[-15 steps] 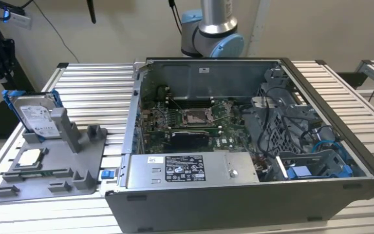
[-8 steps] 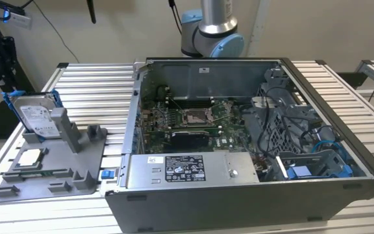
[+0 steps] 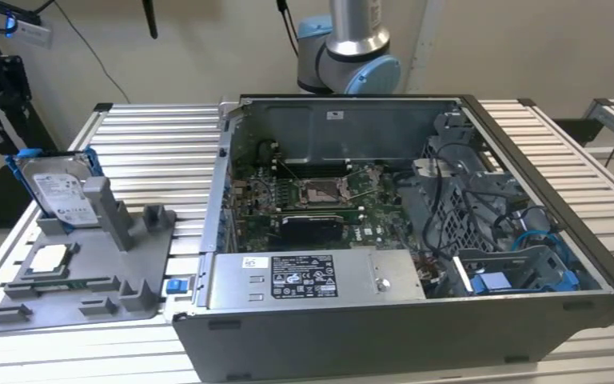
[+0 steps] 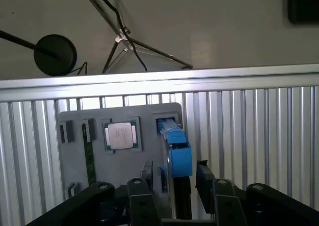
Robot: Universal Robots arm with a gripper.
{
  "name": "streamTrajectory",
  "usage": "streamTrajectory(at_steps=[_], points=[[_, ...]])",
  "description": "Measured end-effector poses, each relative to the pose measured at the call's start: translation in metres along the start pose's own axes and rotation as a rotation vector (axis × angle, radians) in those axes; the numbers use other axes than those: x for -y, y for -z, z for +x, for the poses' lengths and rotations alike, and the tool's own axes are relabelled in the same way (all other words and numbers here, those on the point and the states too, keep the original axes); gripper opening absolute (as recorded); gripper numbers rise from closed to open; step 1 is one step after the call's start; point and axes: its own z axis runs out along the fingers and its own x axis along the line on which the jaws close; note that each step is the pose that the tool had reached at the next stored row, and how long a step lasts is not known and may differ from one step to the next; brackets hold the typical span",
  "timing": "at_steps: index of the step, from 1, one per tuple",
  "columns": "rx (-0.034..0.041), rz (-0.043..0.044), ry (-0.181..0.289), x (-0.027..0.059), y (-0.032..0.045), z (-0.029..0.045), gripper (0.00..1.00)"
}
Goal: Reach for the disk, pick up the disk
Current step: 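Pick up the disk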
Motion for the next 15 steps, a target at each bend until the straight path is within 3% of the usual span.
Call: streamTrajectory(at_steps=[4,15], points=[[0.0032,-0.0002,0.000,0.0000,-0.0021,0.0000,1.00],[0.0049,-0.0003,0.000,0.0001,-0.0220,-0.0011,1.00]])
